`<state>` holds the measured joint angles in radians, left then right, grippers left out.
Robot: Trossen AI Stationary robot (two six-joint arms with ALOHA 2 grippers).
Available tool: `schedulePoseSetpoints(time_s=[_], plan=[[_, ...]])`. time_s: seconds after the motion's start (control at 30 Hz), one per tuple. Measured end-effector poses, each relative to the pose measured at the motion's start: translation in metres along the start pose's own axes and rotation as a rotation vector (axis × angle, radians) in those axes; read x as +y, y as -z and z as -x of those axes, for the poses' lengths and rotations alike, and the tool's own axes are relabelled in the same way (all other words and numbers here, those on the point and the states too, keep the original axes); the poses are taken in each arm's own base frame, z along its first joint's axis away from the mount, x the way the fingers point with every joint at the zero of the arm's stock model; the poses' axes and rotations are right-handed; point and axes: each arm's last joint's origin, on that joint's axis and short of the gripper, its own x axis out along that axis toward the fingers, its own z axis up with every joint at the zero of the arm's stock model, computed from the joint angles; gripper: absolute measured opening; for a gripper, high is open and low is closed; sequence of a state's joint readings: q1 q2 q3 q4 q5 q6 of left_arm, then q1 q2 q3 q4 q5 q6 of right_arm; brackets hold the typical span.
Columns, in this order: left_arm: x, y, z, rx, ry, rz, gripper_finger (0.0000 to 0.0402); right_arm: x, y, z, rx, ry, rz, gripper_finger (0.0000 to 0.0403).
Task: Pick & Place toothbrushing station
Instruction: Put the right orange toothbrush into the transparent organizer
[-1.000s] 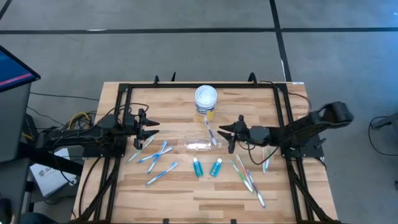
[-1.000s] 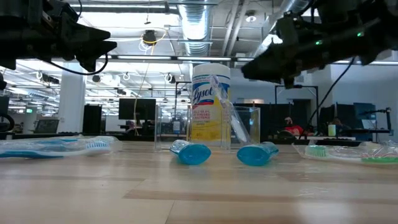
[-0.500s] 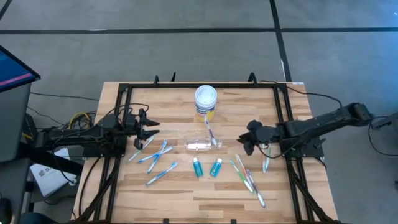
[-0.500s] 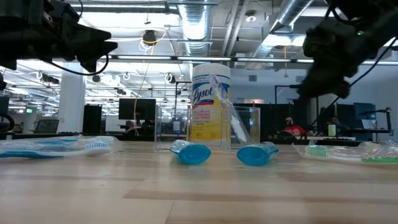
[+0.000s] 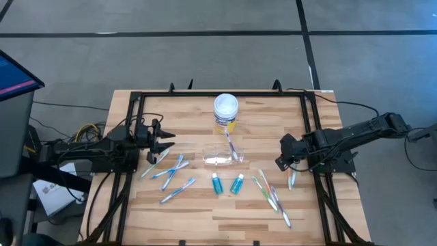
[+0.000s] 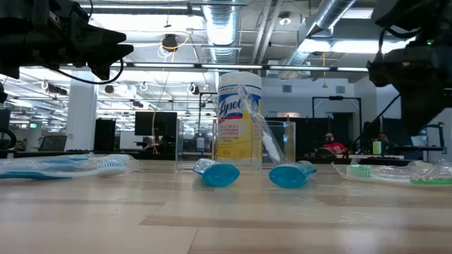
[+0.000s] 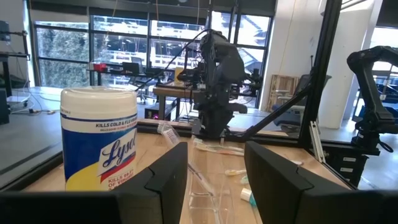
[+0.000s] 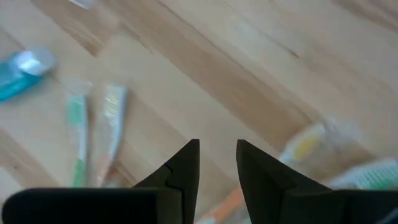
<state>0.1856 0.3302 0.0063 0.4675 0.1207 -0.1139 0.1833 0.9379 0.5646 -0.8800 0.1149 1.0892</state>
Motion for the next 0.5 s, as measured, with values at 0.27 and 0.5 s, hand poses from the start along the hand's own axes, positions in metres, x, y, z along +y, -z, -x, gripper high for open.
schedulePoseSetpoints(time_s=[0.27,0.5], plan=[[0.000,-0.001,0.000,-0.005,0.001,-0.001,0.0154,-0.006,0.005,-0.005,0.096,0.118,-0.118,0.0099],[0.000,-0.001,0.000,-0.006,0.001,-0.001,0.0154,-0.006,0.001,-0.018,0.132,0.219,-0.141,0.0136]])
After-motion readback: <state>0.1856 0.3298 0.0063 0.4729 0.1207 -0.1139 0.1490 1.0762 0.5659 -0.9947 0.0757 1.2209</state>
